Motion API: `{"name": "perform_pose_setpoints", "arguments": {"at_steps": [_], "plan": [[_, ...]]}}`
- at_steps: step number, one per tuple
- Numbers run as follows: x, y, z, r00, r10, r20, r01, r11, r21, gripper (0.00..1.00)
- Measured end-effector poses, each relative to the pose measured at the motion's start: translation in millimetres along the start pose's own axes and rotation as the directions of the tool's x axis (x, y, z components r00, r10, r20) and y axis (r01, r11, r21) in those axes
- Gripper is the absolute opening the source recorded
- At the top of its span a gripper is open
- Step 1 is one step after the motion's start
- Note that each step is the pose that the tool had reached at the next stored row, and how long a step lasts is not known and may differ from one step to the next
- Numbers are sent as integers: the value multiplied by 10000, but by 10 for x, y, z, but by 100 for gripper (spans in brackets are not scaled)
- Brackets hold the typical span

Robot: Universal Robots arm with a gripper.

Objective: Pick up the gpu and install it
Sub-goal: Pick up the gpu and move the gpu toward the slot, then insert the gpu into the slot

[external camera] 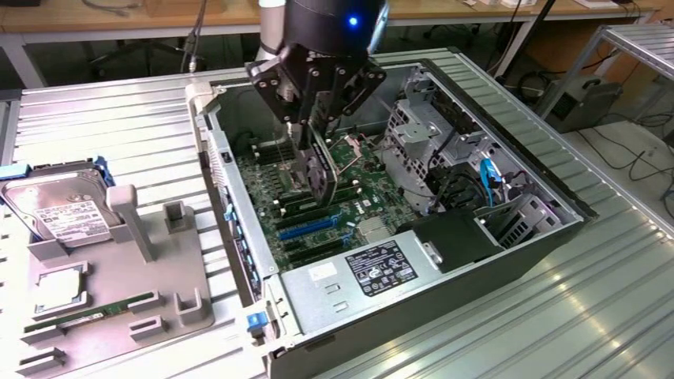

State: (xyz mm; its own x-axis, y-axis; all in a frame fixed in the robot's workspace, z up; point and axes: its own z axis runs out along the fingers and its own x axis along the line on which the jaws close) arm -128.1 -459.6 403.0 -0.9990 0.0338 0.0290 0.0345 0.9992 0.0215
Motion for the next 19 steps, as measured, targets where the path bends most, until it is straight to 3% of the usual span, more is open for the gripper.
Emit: {"name": "perform_pose_setpoints", "arguments": {"at_steps": [10, 19], "plan": [[-409, 136, 188, 10000, -41, 2, 41, 10000, 43, 26], [-414, 137, 191, 10000, -42, 0, 42, 10000, 44, 26]]}}
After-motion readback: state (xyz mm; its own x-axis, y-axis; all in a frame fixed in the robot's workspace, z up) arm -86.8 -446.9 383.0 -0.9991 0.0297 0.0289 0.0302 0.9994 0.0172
